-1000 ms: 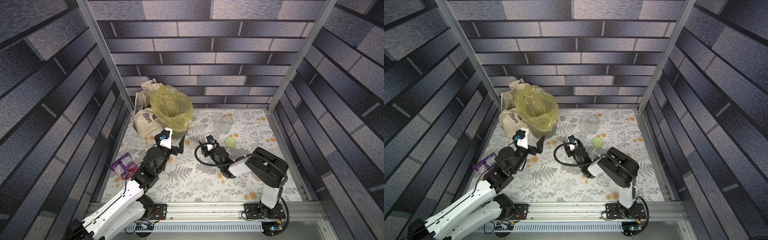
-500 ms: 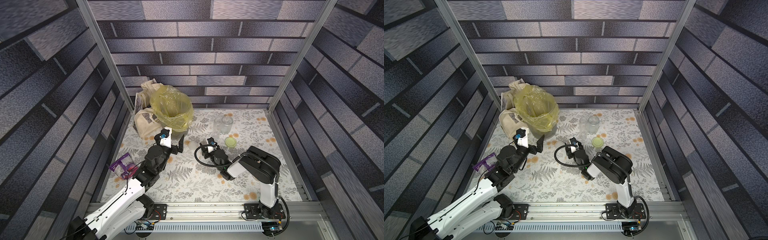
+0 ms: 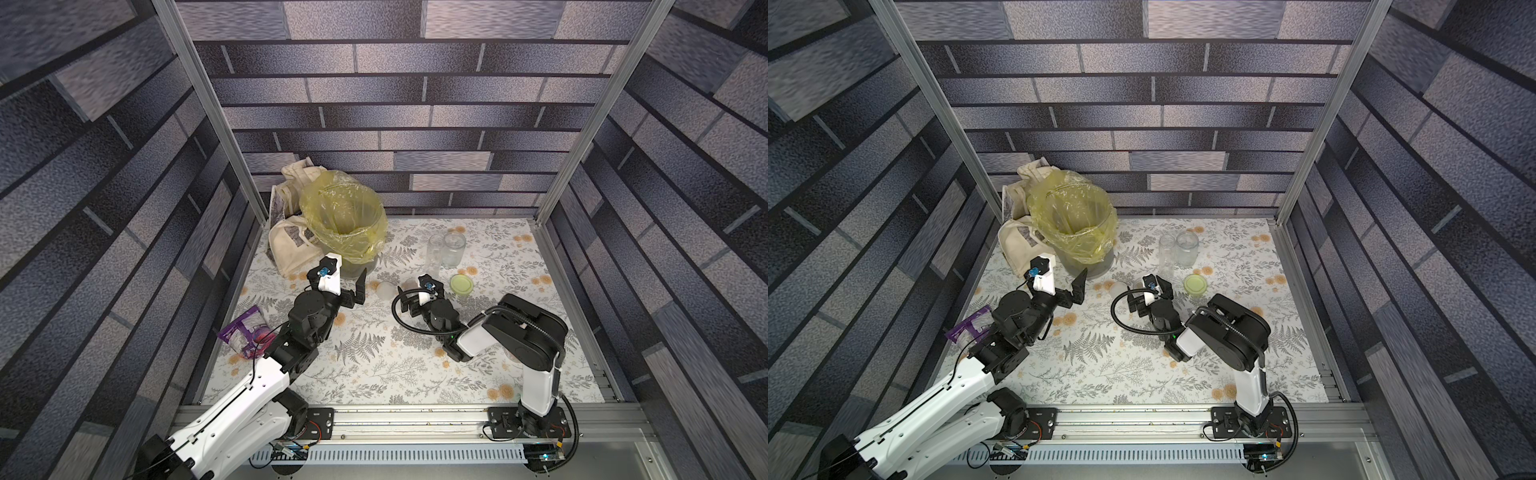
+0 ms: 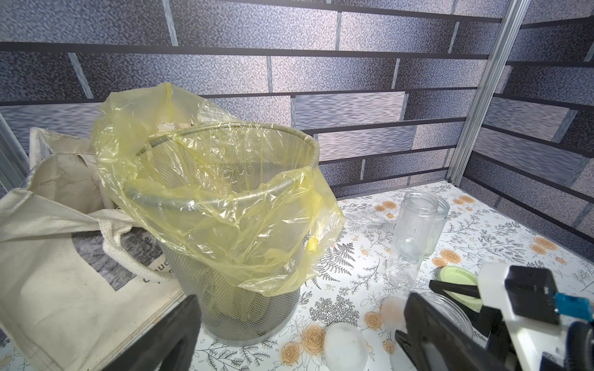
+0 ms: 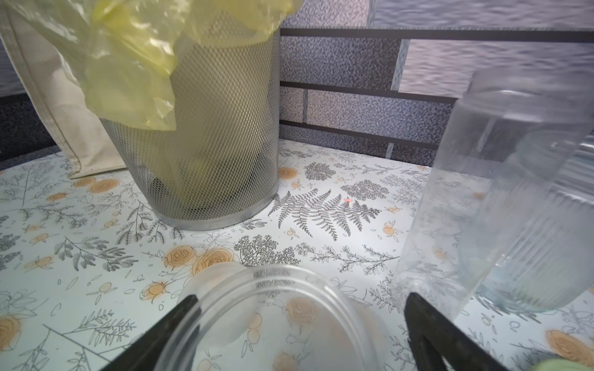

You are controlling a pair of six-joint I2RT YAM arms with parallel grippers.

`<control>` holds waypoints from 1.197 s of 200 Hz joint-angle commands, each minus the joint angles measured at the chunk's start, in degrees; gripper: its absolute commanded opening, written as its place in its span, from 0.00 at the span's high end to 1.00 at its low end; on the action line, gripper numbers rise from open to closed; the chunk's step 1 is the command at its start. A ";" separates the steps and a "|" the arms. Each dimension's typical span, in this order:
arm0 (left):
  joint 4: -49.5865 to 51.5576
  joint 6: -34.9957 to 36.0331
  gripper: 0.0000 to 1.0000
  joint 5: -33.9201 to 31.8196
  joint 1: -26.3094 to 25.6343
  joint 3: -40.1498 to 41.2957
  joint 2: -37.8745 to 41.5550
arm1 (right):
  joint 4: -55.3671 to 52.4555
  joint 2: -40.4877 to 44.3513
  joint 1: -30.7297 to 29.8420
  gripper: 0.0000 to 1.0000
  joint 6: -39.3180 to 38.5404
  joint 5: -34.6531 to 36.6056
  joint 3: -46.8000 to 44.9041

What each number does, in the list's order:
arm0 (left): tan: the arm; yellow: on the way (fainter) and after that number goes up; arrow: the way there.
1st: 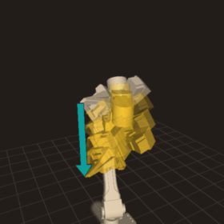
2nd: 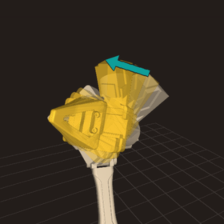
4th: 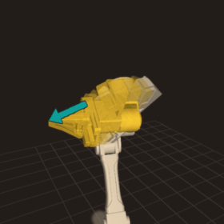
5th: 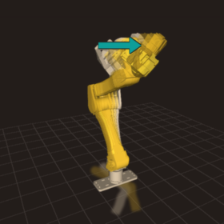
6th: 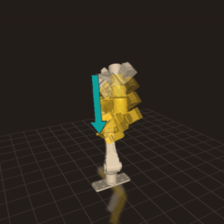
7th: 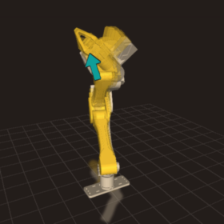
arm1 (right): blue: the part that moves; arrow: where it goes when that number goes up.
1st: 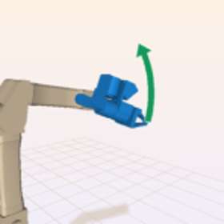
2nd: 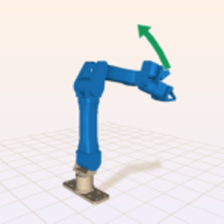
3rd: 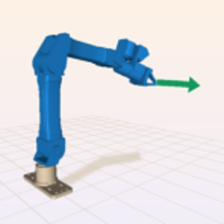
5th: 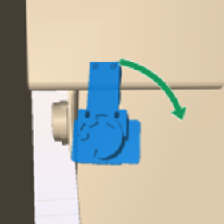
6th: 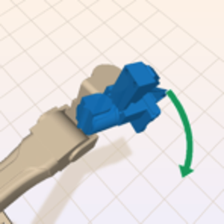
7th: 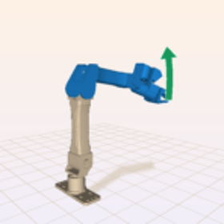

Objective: Empty moldy mung beans from jars
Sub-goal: Place the jar at the center of the board, then reset both arms

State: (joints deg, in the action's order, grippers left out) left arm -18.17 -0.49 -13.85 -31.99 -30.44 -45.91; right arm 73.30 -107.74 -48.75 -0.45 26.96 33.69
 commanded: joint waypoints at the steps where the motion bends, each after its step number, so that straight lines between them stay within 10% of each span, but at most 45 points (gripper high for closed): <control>1: 2.44 -1.11 0.00 -1.49 0.76 -1.83 0.87 | -1.95 6.83 -0.30 0.00 -2.80 1.70 -1.12; 62: 2.05 -1.65 0.00 -5.64 5.24 -2.33 -0.59 | -14.86 28.12 1.54 0.00 -6.10 5.14 -5.79; 113: -0.84 -6.86 0.00 -5.40 18.26 0.12 -1.82 | -31.06 48.33 16.63 0.00 -9.51 7.07 -14.13; 178: -17.44 1.95 0.00 -5.62 21.90 9.80 -12.49 | -4.37 29.71 20.89 0.00 -17.58 12.70 -20.18; 239: -28.61 1.91 0.00 0.13 27.71 12.27 -23.63 | -8.73 26.75 30.21 0.00 -11.25 7.48 -20.02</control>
State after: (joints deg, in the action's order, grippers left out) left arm -38.87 0.69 -16.82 -6.66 -19.33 -66.50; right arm 62.48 -79.72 -22.17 -16.58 37.08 15.14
